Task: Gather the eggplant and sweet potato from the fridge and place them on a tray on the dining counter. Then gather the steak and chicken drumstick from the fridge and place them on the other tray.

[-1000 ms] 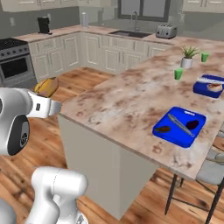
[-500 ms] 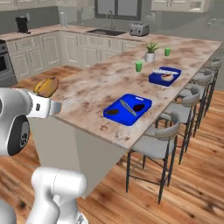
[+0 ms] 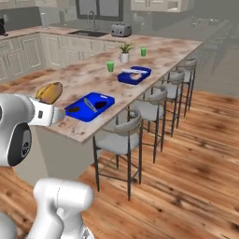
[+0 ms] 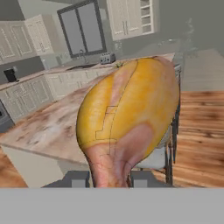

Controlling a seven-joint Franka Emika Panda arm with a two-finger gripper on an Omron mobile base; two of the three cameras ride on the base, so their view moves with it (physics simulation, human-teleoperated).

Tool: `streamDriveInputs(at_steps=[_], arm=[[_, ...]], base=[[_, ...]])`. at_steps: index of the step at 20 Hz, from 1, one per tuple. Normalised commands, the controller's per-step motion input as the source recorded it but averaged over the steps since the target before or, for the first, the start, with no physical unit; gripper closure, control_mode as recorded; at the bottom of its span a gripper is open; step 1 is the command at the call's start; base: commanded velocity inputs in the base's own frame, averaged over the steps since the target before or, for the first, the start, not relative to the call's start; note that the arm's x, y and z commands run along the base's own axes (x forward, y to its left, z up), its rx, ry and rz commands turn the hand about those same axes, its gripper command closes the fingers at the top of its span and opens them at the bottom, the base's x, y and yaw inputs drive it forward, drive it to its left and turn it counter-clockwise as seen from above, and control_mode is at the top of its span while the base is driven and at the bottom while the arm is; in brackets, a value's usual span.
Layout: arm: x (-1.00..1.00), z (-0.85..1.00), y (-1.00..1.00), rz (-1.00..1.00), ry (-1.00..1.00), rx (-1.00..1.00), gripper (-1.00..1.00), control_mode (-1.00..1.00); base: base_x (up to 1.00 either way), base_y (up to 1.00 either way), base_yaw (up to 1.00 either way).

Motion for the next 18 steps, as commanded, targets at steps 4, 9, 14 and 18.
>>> streamDriveInputs(at_steps=[4, 9, 14, 18], arm=[[0.00, 0.00, 0.00, 0.00, 0.00, 0.00, 1.00, 1.00], [0.00, 0.00, 0.00, 0.00, 0.00, 0.00, 1.00, 1.00], [0.00, 0.00, 0.00, 0.00, 0.00, 0.00, 1.00, 1.00], [0.00, 0.00, 0.00, 0.00, 0.00, 0.00, 1.00, 1.00]], base=[[0.09, -0.94, -0.11], [0.46, -0.89, -0.04], [0.87, -0.66, 0.00], [1.00, -0.47, 0.00]])
